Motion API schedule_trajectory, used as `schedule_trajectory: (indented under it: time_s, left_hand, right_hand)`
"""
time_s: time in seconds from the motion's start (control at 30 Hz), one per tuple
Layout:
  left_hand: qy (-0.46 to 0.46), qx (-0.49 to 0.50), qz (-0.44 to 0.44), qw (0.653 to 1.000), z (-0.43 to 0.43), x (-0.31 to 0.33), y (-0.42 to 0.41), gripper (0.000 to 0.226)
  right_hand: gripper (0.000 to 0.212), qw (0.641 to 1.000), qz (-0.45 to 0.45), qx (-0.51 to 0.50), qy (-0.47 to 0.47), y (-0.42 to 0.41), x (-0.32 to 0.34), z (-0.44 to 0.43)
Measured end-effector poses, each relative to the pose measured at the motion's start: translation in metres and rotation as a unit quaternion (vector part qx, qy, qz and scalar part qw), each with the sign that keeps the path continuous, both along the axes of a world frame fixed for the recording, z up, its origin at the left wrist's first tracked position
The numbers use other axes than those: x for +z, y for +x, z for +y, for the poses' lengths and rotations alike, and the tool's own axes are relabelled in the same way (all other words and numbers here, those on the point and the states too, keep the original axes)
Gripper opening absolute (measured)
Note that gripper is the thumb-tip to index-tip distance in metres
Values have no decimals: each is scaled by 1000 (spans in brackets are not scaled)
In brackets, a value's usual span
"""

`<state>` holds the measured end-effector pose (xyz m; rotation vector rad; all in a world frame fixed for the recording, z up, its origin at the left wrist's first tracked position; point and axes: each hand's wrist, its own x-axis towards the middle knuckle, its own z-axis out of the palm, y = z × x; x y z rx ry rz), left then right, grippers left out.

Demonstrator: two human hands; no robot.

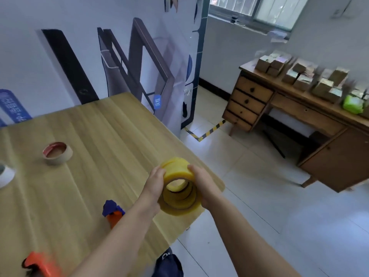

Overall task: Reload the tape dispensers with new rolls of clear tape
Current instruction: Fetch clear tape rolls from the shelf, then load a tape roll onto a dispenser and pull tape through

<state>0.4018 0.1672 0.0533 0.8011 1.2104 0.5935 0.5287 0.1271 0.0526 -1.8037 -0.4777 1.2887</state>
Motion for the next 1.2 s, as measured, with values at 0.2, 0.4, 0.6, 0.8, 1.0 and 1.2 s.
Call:
schedule_trajectory:
  time_s: [0.2,0.4,0.6,0.8,1.0,1.2]
  left_hand:
    - [-95,25,33,995,47,-40,25,29]
    - [-177,26,46,983,72,-50,36,36]
    - [-217,-5,45,975,90,-62,40,82]
    - [-139,0,84,987,86,-57,46,43]
    - [40,-25,315,948,81,-66,52,43]
    - [225,27,428,875,73,-52,53,44]
  right_hand:
    - [27,994,29,75,-78,33,-37,53]
    - [49,982,68,78,-156,51,-65,87]
    - [85,970,87,89,-210,61,-60,108]
    - [84,967,-29,188,-168,68,-65,108]
    - [48,939,-216,267,-28,71,-72,109]
    - [33,890,-342,286,97,65,-57,113]
